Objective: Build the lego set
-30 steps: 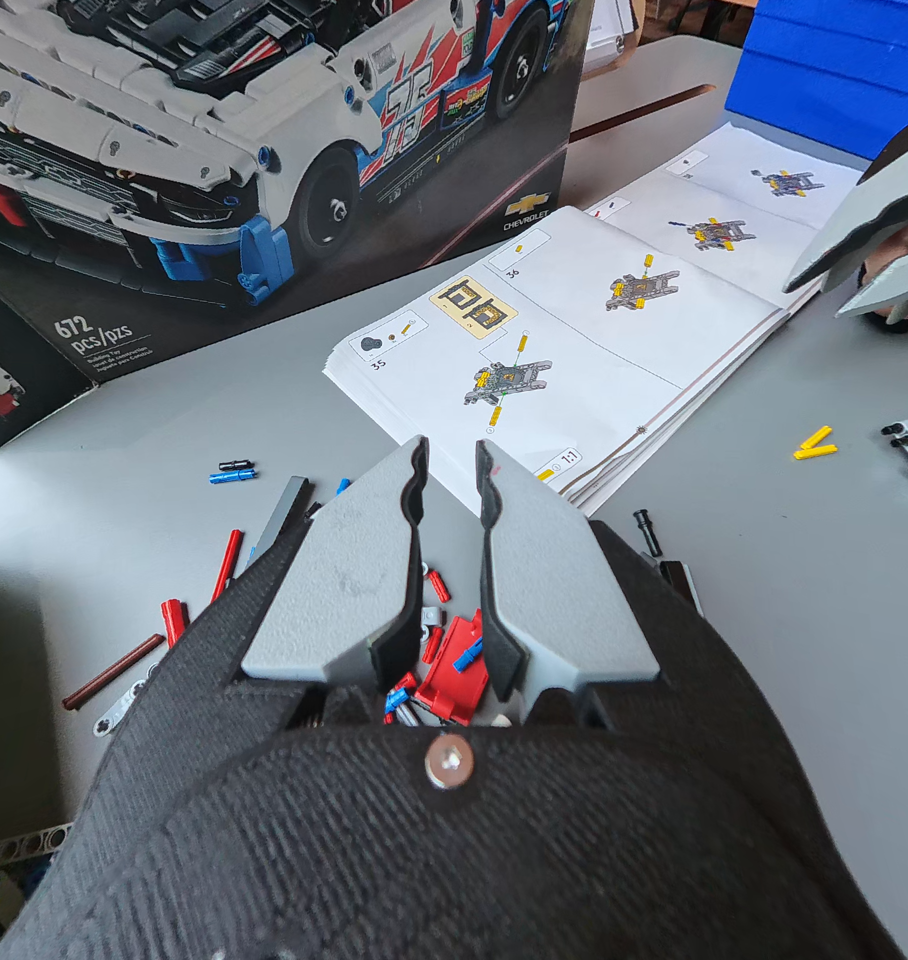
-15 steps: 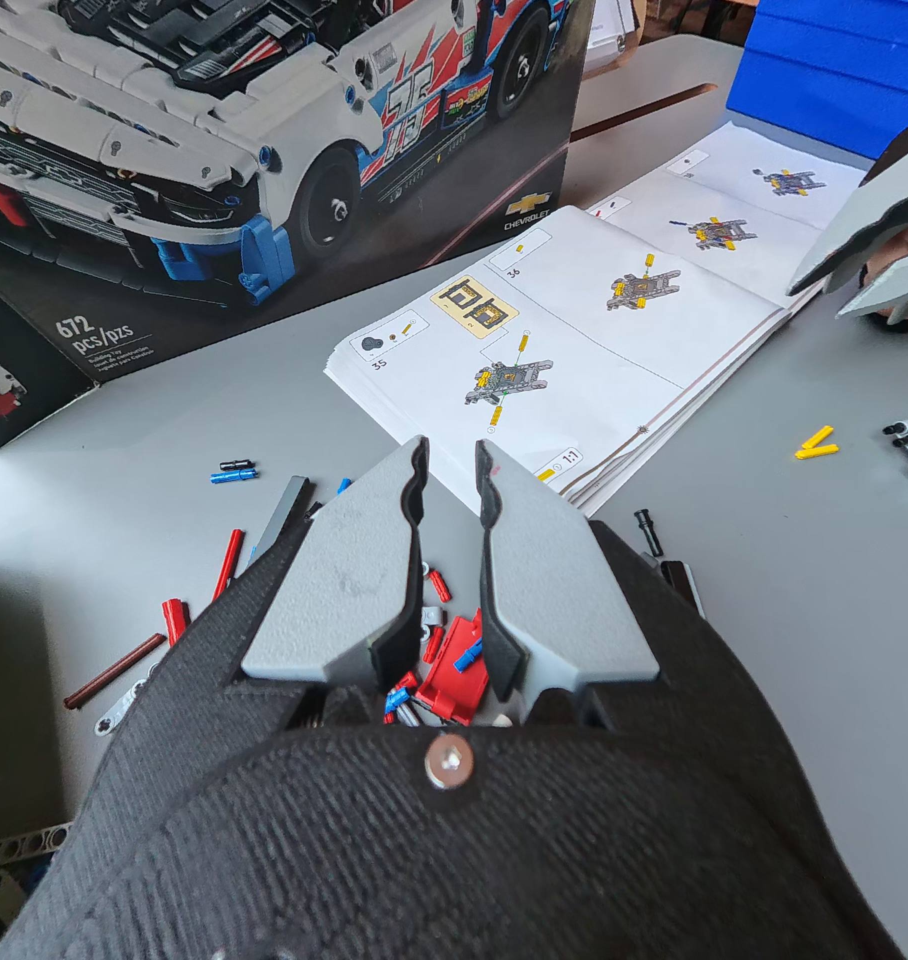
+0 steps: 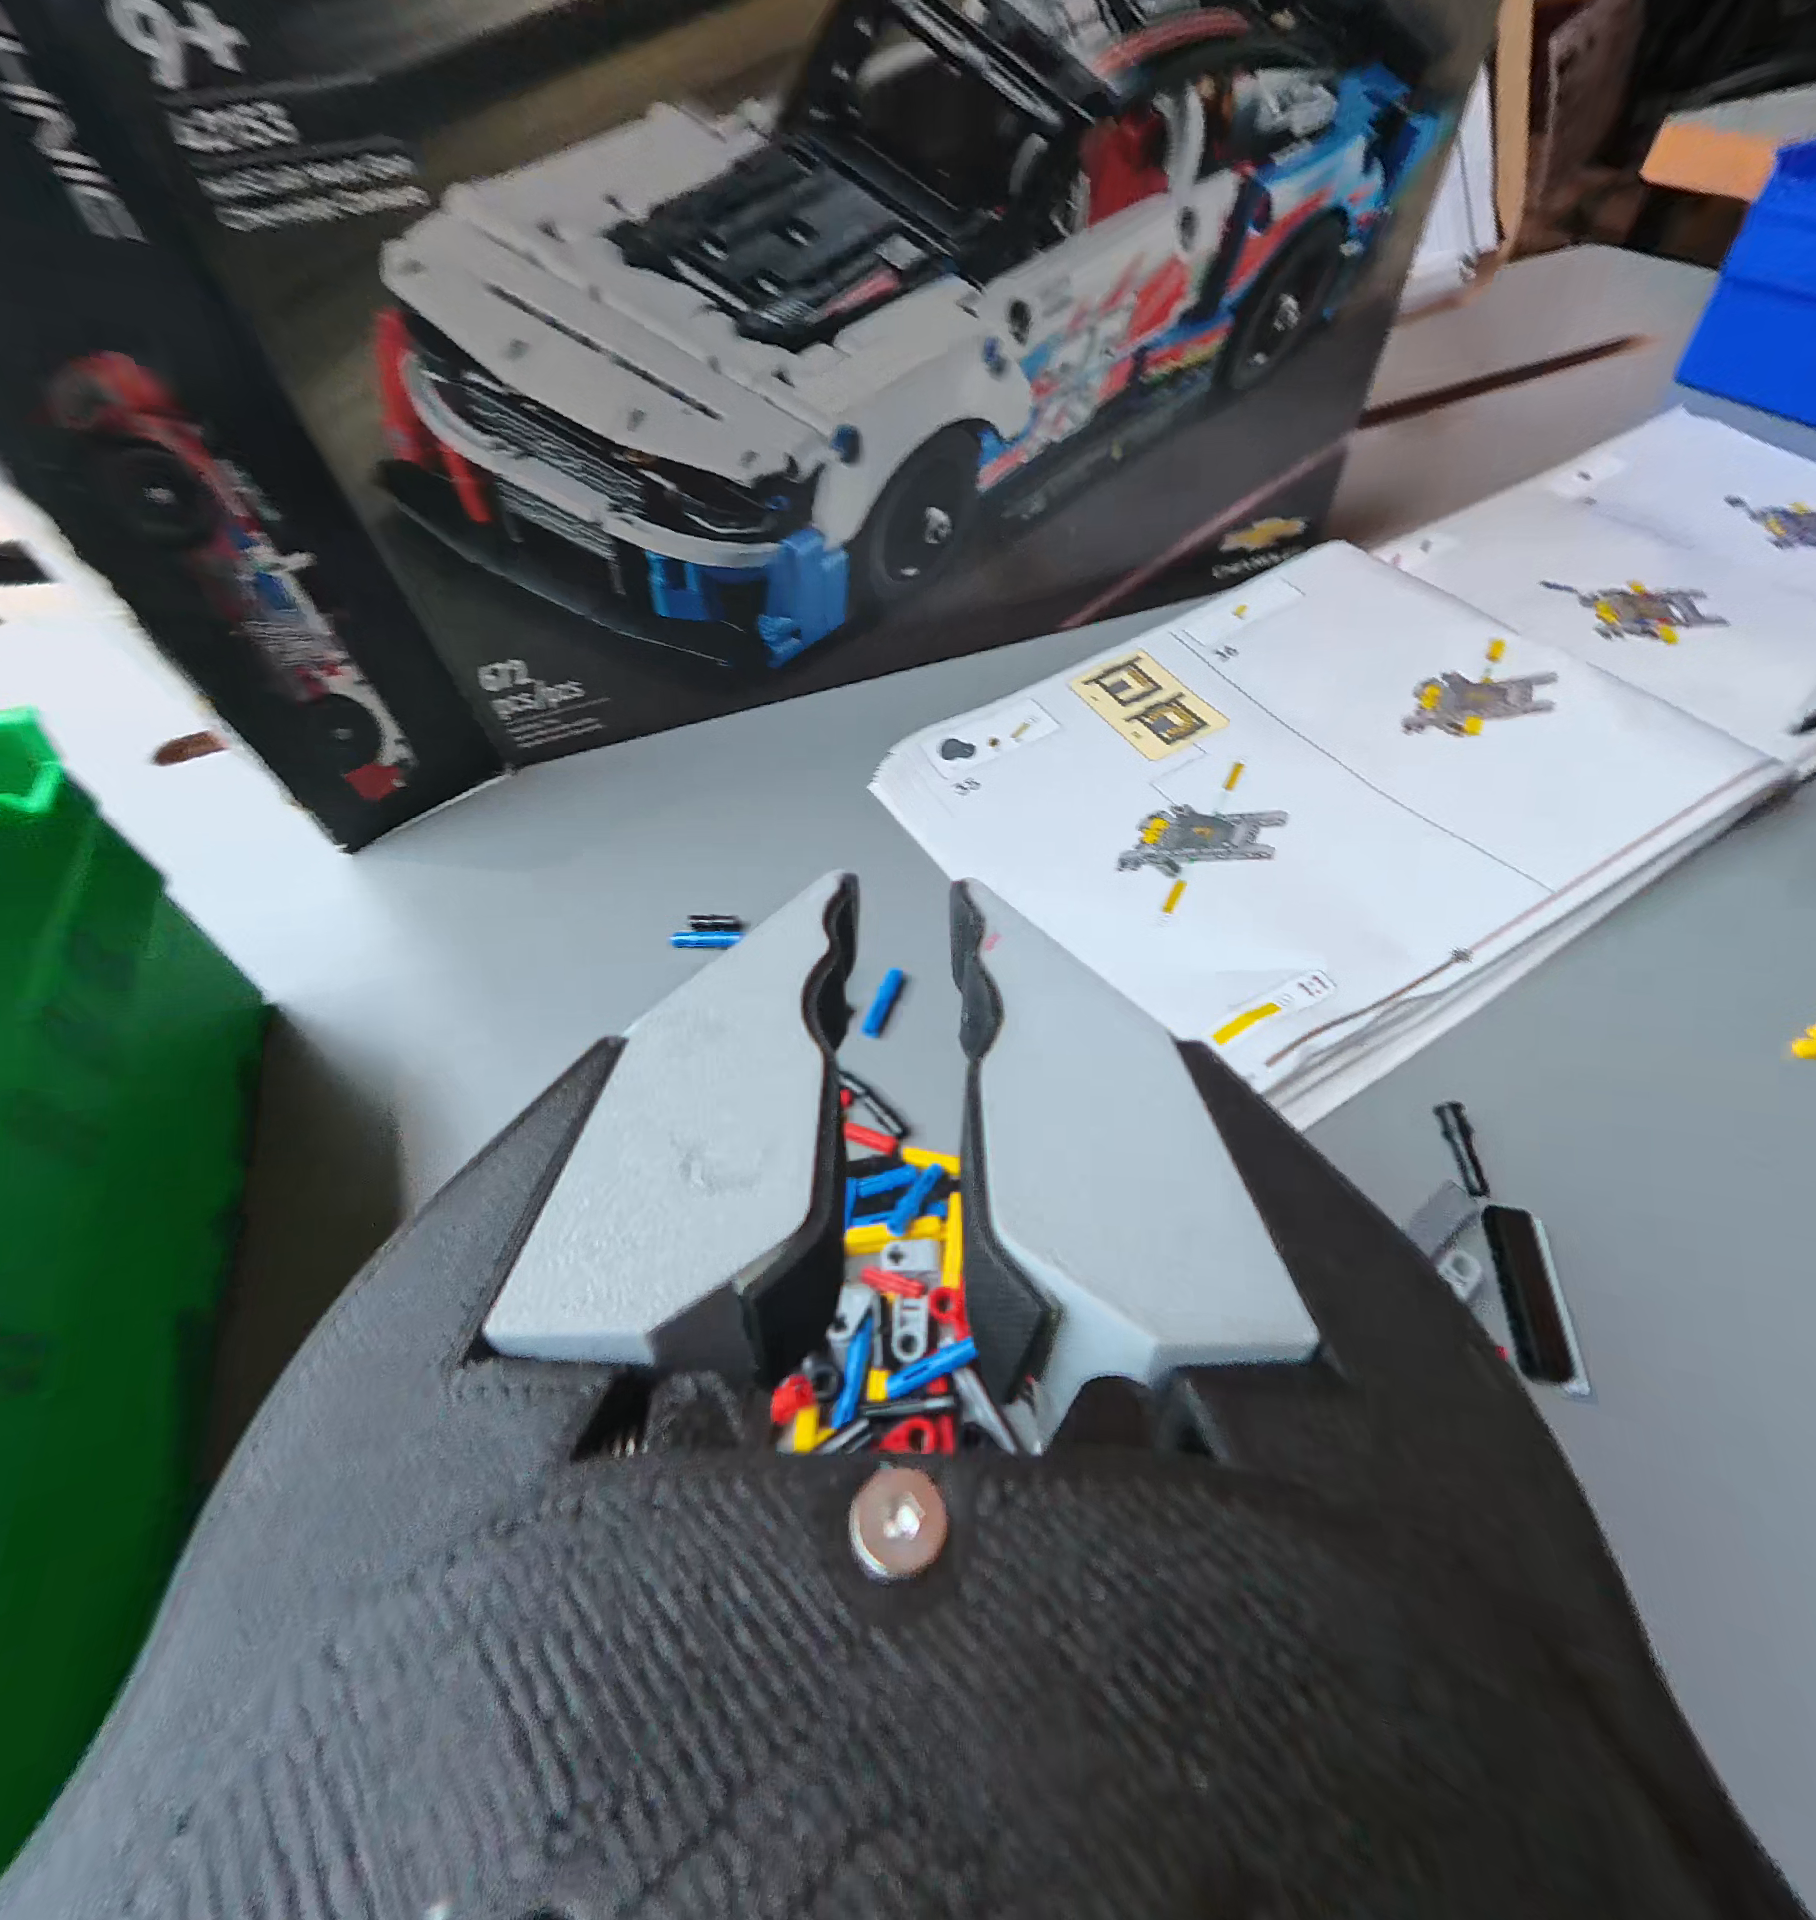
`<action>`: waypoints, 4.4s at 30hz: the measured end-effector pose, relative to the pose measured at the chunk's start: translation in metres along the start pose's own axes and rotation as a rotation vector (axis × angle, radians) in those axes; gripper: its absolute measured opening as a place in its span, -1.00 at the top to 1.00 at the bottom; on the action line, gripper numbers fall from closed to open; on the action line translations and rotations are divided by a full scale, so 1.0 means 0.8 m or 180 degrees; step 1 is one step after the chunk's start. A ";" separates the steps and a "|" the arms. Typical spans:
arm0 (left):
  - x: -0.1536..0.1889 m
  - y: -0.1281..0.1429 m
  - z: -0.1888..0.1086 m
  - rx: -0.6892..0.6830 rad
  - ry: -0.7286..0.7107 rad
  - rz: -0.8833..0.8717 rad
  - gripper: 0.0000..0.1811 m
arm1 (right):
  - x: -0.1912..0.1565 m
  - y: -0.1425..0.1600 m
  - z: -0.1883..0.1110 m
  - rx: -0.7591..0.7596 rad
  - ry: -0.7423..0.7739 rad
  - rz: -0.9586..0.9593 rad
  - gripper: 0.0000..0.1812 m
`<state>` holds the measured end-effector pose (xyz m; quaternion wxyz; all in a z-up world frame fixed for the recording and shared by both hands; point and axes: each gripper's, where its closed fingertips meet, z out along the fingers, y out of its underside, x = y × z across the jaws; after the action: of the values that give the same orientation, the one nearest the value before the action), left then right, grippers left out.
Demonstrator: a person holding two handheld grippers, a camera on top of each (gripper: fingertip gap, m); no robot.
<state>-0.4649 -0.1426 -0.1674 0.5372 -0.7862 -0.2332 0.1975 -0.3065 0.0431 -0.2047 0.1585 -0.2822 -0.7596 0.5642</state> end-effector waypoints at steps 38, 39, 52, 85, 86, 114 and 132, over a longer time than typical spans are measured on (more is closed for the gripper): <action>-0.042 0.110 -0.074 -0.1560 0.0213 -0.0146 0.92 | -0.004 0.004 0.003 -0.0080 -0.0043 -0.0056 0.82; -0.041 0.109 -0.074 -0.1549 0.0228 -0.0169 0.93 | -0.004 0.004 0.003 -0.0081 -0.0045 -0.0055 0.82; -0.046 0.083 -0.077 -0.1173 0.0231 -0.0300 0.93 | -0.005 0.004 0.004 -0.0093 -0.0053 -0.0049 0.82; 0.051 0.143 -0.069 -0.2040 0.1193 0.0236 0.95 | -0.006 0.005 0.004 -0.0097 -0.0090 -0.0035 0.82; 0.053 0.143 -0.068 -0.2042 0.1202 0.0243 0.94 | -0.006 0.005 0.004 -0.0097 -0.0090 -0.0035 0.82; 0.059 0.143 -0.063 -0.2027 0.1253 0.0366 0.94 | -0.008 0.004 0.004 -0.0091 -0.0133 -0.0046 0.81; 0.065 0.071 -0.050 -0.0764 0.1343 0.0303 0.86 | -0.004 -0.005 -0.005 0.0102 0.0005 -0.0110 0.81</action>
<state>-0.3915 -0.1607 -0.2100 0.4668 -0.8783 -0.1003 0.0250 -0.3024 0.0433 -0.1998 0.1732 -0.2669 -0.7551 0.5733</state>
